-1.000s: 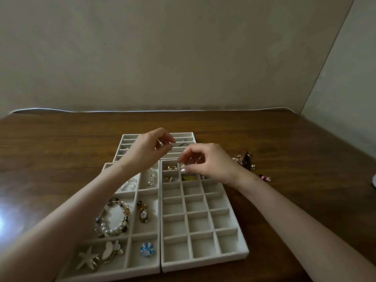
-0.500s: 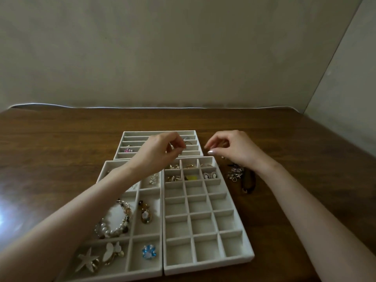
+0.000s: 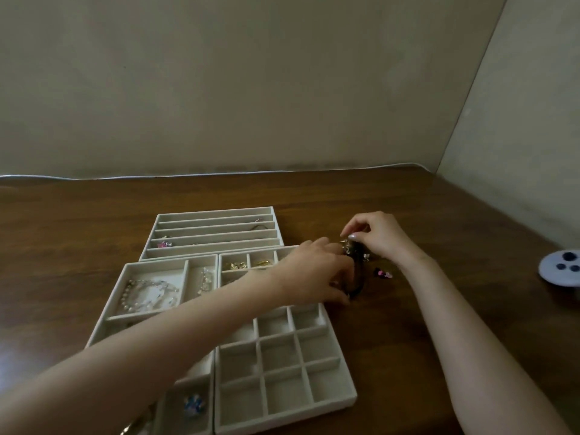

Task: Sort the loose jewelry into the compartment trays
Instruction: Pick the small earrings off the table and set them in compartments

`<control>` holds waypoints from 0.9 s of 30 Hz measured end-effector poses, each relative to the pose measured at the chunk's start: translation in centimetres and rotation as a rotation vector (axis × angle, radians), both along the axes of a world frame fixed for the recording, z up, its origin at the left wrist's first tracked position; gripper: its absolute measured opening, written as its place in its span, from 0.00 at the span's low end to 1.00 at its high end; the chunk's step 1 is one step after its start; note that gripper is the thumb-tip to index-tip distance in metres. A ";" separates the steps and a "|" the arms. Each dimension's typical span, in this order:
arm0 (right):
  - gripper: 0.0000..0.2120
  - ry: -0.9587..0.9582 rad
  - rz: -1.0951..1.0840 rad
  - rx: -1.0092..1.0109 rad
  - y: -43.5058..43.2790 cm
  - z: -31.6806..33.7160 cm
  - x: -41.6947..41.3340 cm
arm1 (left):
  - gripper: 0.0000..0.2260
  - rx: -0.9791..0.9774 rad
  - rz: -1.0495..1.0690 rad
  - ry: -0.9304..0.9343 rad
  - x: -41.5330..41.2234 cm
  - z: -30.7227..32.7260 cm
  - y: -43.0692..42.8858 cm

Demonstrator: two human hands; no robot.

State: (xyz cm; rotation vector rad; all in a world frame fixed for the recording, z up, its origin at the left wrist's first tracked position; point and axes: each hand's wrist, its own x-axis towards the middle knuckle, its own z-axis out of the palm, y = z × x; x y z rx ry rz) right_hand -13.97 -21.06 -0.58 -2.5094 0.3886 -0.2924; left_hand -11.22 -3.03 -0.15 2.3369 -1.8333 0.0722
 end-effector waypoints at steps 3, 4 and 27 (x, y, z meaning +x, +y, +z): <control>0.11 -0.007 0.006 0.036 0.2 -0.1 -0.1 | 0.13 0.041 0.000 -0.007 -0.3 -0.5 -1.2; 0.11 -0.001 0.020 0.035 0.4 -0.2 -0.1 | 0.11 0.036 -0.002 0.009 -0.3 -0.6 -1.3; 0.11 -0.242 0.155 0.229 -0.2 0.1 -0.1 | 0.05 -0.684 0.330 0.220 6.3 1.4 0.5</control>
